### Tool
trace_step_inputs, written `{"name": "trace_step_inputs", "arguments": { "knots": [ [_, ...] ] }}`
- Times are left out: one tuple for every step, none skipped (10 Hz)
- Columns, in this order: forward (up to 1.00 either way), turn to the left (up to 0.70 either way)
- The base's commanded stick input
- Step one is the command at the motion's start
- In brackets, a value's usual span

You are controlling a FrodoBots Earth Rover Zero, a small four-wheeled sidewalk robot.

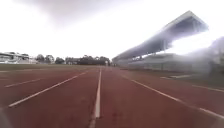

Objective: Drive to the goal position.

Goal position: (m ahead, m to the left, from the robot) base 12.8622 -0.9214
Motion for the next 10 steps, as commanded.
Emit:
{"name": "trace_step_inputs", "arguments": {
  "knots": [
    [0.45,0.0],
    [0.45,0.0],
    [0.45,0.0],
    [0.45,0.0],
    [0.45,0.0],
    [0.45,0.0],
    [0.45,0.0],
    [0.45,0.0],
    [0.45,0.27],
    [0.45,0.27]
  ]
}}
